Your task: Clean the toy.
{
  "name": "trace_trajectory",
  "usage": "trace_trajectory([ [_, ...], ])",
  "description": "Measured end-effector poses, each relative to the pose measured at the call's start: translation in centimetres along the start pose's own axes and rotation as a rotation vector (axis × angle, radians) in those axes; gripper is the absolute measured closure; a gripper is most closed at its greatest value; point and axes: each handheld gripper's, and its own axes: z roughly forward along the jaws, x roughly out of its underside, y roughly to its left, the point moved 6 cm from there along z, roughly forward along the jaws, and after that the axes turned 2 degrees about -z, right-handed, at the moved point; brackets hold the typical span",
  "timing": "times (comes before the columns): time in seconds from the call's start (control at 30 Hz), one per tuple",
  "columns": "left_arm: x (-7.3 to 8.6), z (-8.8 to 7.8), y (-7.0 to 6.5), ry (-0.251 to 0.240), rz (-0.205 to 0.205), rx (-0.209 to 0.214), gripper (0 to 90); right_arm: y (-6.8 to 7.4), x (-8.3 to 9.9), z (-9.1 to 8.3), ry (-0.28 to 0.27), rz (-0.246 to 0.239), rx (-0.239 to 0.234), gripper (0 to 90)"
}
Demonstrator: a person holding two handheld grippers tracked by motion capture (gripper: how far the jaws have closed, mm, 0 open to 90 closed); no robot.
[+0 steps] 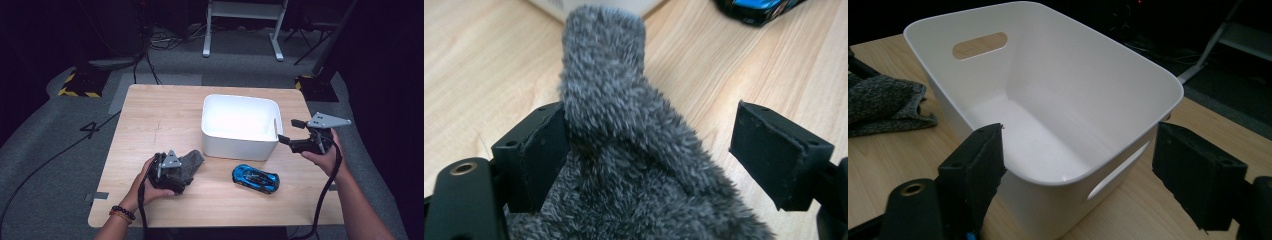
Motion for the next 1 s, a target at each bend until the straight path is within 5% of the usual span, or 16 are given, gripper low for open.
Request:
trace_trajectory([
  [0.17,0.6,0.3,0.3,0.006,-0.019,0.011,16.0,1.1,1.2,-1.9,-0.028,-0.044,-0.040,21.4],
  [0.4,1.6,0.7,0.5,0.031,-0.019,0.018,15.8,2.6,4.6,-2.7,0.005,-0.068,-0.102,21.2],
  [0.57,2.0,0.9,0.6,0.046,-0.009,0.010,15.8,3.9,7.2,-1.9,0.056,-0.069,-0.199,22.2],
  [0.77,2.7,1.8,0.7,0.091,0.033,-0.033,15.3,5.4,9.9,-0.4,0.107,-0.087,-0.251,20.2],
  [0.83,2.7,1.9,0.6,0.077,0.021,-0.028,14.4,6.0,10.4,0.2,0.120,-0.067,-0.283,18.4],
  [1.0,3.0,2.1,0.8,0.042,0.001,-0.001,13.1,7.2,11.1,1.5,0.163,-0.110,-0.306,17.7],
])
